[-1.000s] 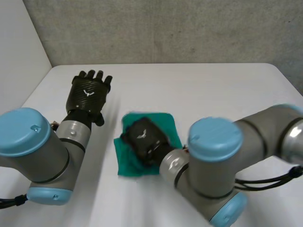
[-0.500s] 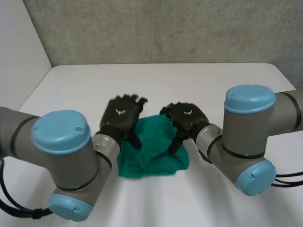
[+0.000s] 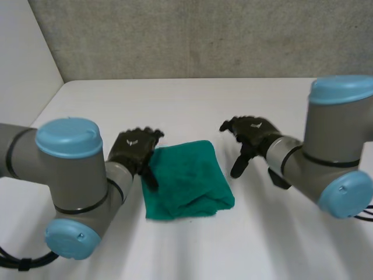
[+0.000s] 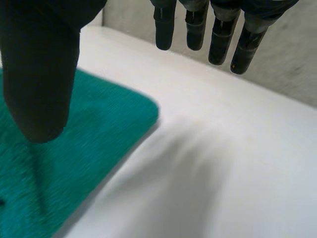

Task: Fold the towel.

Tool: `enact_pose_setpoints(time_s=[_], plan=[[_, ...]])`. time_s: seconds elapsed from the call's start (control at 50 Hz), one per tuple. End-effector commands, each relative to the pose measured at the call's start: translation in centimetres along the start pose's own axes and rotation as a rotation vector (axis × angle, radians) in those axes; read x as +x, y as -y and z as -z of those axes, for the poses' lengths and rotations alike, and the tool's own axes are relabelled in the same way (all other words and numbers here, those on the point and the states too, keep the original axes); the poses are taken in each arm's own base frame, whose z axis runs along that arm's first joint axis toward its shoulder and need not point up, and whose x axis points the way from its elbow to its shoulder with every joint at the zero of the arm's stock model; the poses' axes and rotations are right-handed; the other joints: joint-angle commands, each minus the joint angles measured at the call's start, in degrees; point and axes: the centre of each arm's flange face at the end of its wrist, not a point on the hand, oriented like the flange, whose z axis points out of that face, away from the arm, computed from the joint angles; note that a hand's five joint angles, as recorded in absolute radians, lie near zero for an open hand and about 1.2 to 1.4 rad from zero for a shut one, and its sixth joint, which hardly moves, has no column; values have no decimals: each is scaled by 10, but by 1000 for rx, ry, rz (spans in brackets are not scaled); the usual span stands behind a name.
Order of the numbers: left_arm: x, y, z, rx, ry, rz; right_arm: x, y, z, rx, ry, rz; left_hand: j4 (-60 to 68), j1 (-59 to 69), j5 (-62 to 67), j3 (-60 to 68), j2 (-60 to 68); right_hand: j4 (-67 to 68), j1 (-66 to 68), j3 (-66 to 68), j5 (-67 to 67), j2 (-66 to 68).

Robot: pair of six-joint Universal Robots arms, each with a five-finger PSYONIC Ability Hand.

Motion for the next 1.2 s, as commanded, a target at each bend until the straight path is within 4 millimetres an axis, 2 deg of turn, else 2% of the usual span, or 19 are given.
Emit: enact_pose_setpoints(time_s=[0.02, 0.1, 0.22, 0.26, 0.36, 0.46, 0.52, 0.66, 0.82, 0.92, 1.0, 1.04, 1.06, 1.08, 1.1, 1.12, 1.14, 1.16, 1.2], plan=[[27, 29, 3, 109, -75, 27, 26, 18, 7, 46, -71, -5, 3, 10, -7, -3, 3, -33, -17, -20, -36, -27], [45, 20, -4, 91, -115, 68, 25, 16, 7, 40, -67, -7, 6, 14, -4, 0, 6, -33, -17, -20, -36, -27], [50, -5, -14, 21, -118, 71, 19, 6, 3, 16, -50, -12, 13, 20, 3, 7, 13, -33, -17, -20, -36, -27], [49, -14, -16, -5, -106, 64, 17, -4, -3, -11, -41, -20, 13, 20, 3, 7, 13, -33, -17, -20, -36, -27], [39, -26, -14, -72, -68, 52, -7, -16, -10, -24, 23, -4, 11, 19, 2, 5, 11, -33, -17, -20, -36, -27], [10, -40, -13, -170, 18, -1, -26, -26, -15, -18, 76, 16, 6, 14, -3, 0, 6, -33, -17, -20, -36, -27], [3, -45, -11, -197, 32, -45, -34, -35, -20, -36, 111, 23, 5, 12, -5, -2, 4, -33, -17, -20, -36, -27], [-3, -61, -5, -255, 26, -146, -37, -55, -29, -85, 116, 31, -4, 3, -14, -10, -4, -33, -17, -20, -36, -27], [2, -50, -1, -213, 14, -149, -35, -58, -34, -89, 92, 43, -4, 3, -14, -10, -4, -33, -17, -20, -36, -27], [5, -27, 2, -131, 12, -142, -30, -42, -30, -50, 63, 55, -4, 3, -14, -10, -4, -33, -17, -20, -36, -27], [2, 15, 6, 0, 27, -117, -27, 6, -6, 83, 39, 60, -4, 3, -14, -10, -4, -33, -17, -20, -36, -27], [-2, 31, 7, 46, 39, -110, -23, 22, 3, 131, 9, 57, -4, 3, -14, -10, -4, -33, -17, -20, -36, -27], [-4, 40, 8, 71, 46, -105, -14, 41, 12, 193, -51, 52, -4, 3, -14, -10, -4, -33, -17, -20, -36, -27], [-6, 49, 9, 98, 54, -99, -14, 41, 12, 194, -52, 52, -7, 0, -17, -14, -7, -33, -17, -20, -36, -27], [-8, 58, 11, 123, 61, -95, -7, 51, 18, 227, -94, 46, -9, -2, -19, -15, -9, -33, -17, -20, -36, -27], [-15, 76, 14, 169, 80, -85, 10, 69, 29, 289, -191, 33, -14, -7, -24, -20, -14, -33, -17, -20, -36, -27], [-20, 84, 16, 188, 93, -80, 27, 86, 41, 350, -288, 21, -16, -8, -25, -22, -16, -33, -17, -20, -36, -27], [-30, 97, 19, 209, 119, -73, 35, 93, 47, 375, -328, 17, -16, -8, -25, -22, -16, -33, -17, -20, -36, -27], [-36, 103, 21, 213, 134, -71, 45, 105, 58, 419, -384, 14, -16, -9, -26, -22, -16, -33, -17, -20, -36, -27]])
